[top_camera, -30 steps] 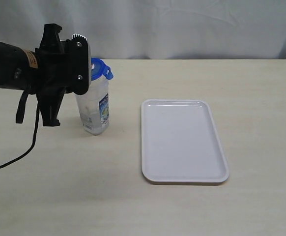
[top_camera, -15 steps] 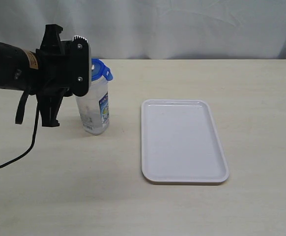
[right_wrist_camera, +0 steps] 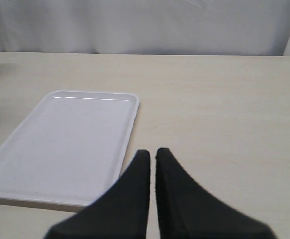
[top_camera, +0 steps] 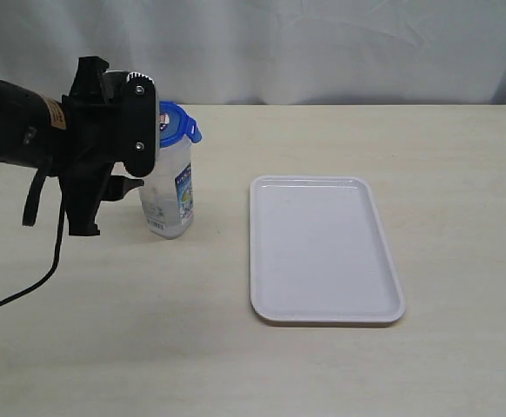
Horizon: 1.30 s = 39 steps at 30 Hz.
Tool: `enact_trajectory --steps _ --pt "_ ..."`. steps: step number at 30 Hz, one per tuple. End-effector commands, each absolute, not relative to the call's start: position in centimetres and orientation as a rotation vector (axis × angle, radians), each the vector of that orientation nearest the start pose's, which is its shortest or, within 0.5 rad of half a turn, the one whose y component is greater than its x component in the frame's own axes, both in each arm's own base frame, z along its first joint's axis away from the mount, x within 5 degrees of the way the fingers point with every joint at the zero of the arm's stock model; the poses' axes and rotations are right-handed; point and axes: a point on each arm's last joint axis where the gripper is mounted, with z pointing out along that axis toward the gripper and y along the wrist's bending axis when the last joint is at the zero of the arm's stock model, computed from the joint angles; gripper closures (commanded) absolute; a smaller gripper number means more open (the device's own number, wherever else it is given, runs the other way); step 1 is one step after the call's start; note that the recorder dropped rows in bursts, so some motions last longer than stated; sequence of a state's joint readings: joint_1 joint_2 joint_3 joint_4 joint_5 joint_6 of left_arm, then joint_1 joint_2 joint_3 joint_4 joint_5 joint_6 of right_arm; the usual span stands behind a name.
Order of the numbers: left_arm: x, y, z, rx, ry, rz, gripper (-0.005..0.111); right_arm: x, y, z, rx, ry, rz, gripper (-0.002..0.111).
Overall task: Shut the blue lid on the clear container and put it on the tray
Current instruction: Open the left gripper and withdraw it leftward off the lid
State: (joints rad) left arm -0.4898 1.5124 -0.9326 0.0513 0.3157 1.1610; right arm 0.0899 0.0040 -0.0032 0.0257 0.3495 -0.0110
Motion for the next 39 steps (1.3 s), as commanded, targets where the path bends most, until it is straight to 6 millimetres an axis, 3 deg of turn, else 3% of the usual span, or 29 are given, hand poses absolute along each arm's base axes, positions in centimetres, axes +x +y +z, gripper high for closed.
enact_trajectory --steps 1,6,9,12,15,20,24,28,31,34,39 --pt "26.9 -14.2 26.5 1.671 1.645 0.323 0.048 5.3 0.5 18.2 -0.071 1.829 0.072 0.104" --pt "25.4 -13.4 29.6 1.29 1.811 0.162 0.049 5.3 0.5 18.2 -0.071 1.829 0.072 0.104" --pt "24.9 -13.1 30.5 1.179 1.842 0.11 0.049 5.3 0.5 18.2 -0.071 1.829 0.072 0.104" --pt "25.2 -12.7 31.1 1.051 1.893 0.058 0.059 5.3 0.5 18.2 -0.071 1.829 0.072 0.104" --pt "26.1 -11.6 32.4 0.804 1.964 -0.022 0.069 5.3 0.5 18.2 -0.073 1.829 0.068 0.104" --pt "27.4 -8.1 32.7 0.512 2.083 -0.063 0.083 5.3 0.5 18.2 -0.078 1.828 0.061 0.104" --pt "28.2 -6.5 31.6 0.426 2.17 -0.095 0.107 5.3 0.5 18.2 -0.078 1.828 0.061 0.104" --pt "28.9 -6.8 30.4 0.469 2.199 -0.221 0.107 5.3 0.5 18.2 -0.077 1.826 0.062 0.104" --pt "30.0 -6.9 29.7 0.506 2.209 -0.417 0.107 5.4 0.5 18.5 -0.108 1.794 0.037 0.104" --pt "31.2 -5.8 29.3 0.438 2.159 -0.615 0.107 5.6 0.5 19.8 -0.121 1.645 0.017 0.104" --pt "32.0 -3.8 27.4 0.508 2.038 -0.657 0.107 5.5 0.4 22.2 -0.027 1.391 0.092 0.104"
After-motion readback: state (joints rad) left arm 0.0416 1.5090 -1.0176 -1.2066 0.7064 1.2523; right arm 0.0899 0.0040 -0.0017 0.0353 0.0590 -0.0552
